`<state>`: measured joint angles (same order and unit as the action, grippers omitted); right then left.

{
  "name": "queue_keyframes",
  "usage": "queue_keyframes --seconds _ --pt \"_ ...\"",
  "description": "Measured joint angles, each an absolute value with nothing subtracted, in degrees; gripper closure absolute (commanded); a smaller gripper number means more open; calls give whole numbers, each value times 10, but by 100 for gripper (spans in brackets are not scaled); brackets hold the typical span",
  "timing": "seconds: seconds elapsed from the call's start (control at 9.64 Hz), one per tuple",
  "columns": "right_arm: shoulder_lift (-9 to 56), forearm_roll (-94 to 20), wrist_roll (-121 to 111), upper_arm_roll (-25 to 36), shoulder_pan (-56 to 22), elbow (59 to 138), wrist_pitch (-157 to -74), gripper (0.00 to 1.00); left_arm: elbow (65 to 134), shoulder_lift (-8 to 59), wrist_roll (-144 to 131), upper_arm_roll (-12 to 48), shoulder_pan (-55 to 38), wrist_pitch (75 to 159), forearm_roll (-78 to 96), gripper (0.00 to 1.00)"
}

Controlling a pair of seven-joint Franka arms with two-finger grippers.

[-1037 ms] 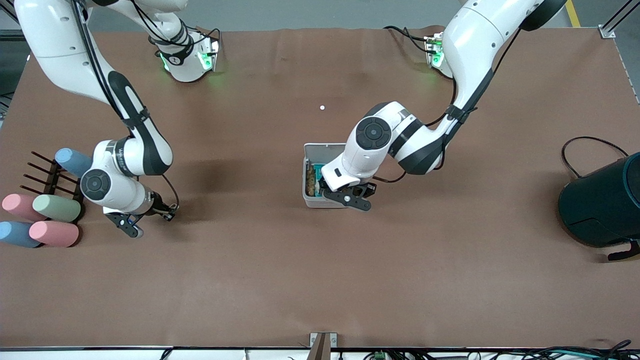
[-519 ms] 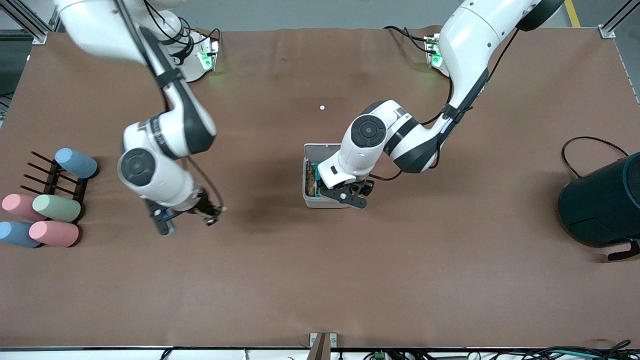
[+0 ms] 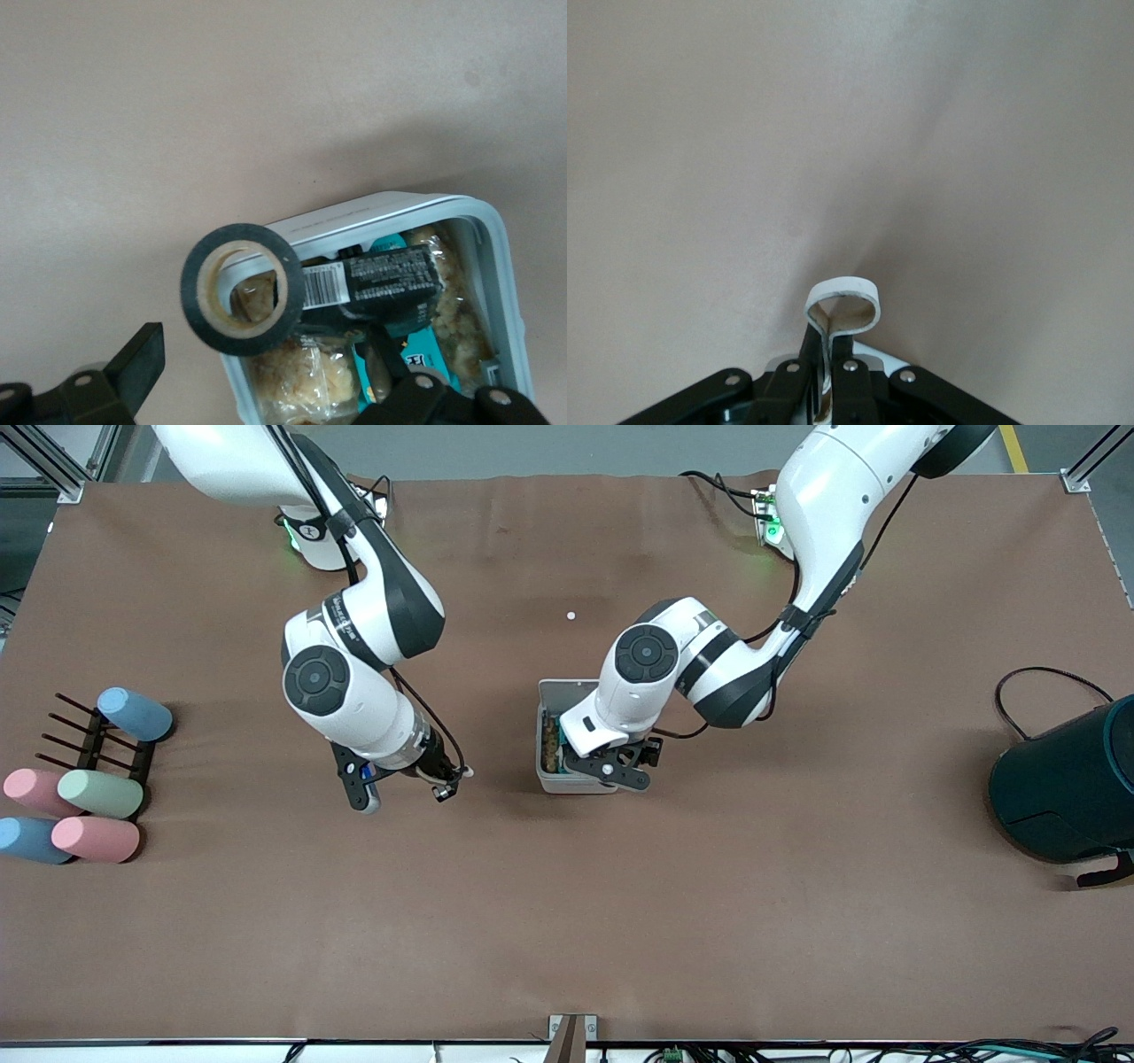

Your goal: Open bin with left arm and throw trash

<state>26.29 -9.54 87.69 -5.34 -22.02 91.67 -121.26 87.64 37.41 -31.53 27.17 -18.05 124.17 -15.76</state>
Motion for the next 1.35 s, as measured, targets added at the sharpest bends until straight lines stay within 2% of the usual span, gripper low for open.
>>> queue_keyframes --seconds 0.41,0.73,1.14,1.35 --pt "258 -159 879 -54 -232 894 -1214 100 870 331 -315 273 -170 1173 -156 0" --pt "257 -198 887 -55 -267 876 -1242 99 851 305 -246 286 -78 1118 -140 0" --pt "283 -203 927 -54 -315 884 -1241 90 819 269 -218 292 16 1058 -136 0" --pt "304 -203 927 -54 -329 891 -1240 81 809 238 -211 293 49 1018 -136 0"
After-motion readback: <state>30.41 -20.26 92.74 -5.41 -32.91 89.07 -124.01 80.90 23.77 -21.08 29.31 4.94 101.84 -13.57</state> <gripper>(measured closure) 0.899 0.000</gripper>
